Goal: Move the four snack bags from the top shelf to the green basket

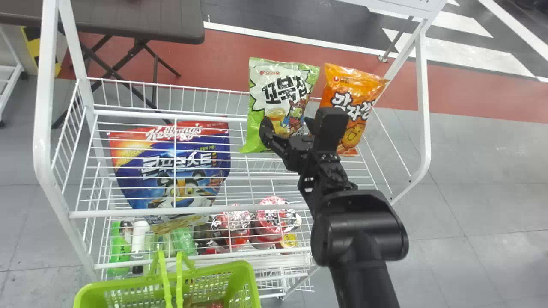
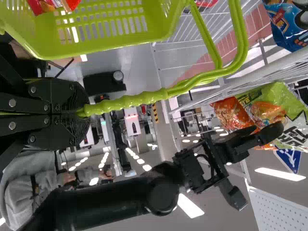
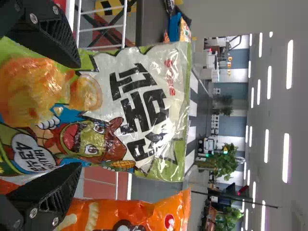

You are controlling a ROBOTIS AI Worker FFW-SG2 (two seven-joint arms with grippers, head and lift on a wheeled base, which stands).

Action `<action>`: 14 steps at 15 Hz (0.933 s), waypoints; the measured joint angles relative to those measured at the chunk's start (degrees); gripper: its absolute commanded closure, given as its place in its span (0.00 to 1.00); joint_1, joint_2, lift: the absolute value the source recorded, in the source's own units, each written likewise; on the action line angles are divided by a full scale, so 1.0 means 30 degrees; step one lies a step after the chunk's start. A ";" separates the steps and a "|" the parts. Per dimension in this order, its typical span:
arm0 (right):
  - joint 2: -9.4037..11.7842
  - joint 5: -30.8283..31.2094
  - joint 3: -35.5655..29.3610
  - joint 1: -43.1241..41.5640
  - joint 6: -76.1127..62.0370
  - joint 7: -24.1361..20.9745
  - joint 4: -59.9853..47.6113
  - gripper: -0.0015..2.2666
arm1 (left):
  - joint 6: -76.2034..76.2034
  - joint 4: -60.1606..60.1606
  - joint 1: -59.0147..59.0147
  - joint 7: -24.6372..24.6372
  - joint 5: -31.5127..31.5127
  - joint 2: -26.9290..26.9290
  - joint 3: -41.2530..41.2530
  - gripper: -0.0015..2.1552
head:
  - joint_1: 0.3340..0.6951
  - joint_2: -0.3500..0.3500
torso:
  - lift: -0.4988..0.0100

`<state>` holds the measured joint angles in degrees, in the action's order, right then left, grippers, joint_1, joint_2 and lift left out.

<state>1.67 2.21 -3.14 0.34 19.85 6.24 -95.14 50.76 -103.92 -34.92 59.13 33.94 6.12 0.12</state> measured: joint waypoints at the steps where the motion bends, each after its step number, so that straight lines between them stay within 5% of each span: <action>1: 0.0008 0.0098 -0.0230 -0.0632 0.1160 0.0694 0.0403 0.87 | 0.0000 0.0009 0.0023 -0.0064 -0.0022 -0.0011 -0.0017 0.77 | 1.00 0.02 | 0.98; 4: 0.0016 0.0033 -0.0624 -0.1219 0.4070 0.2651 0.0529 0.97 | 0.0000 -0.0006 0.0072 -0.0199 -0.0061 -0.0006 -0.0032 0.77 | 1.00 0.03 | 0.98; 8: 0.0028 -0.0184 -0.0568 0.0022 0.4198 0.2824 -0.1620 0.98 | 0.0000 -0.0014 0.0154 -0.0224 -0.0065 -0.0003 0.0038 0.77 | 1.00 0.04 | 0.98; 14: 0.0144 -0.1905 -0.1721 0.4413 1.0340 0.4731 -0.9987 0.98 | 0.0000 0.0011 0.0262 -0.0213 -0.0064 -0.0035 0.0047 0.77 | 1.00 0.00 | 0.98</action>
<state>2.10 -3.51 -8.30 13.58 50.87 20.43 -125.10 50.76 -103.89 -34.13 58.49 33.75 6.02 0.26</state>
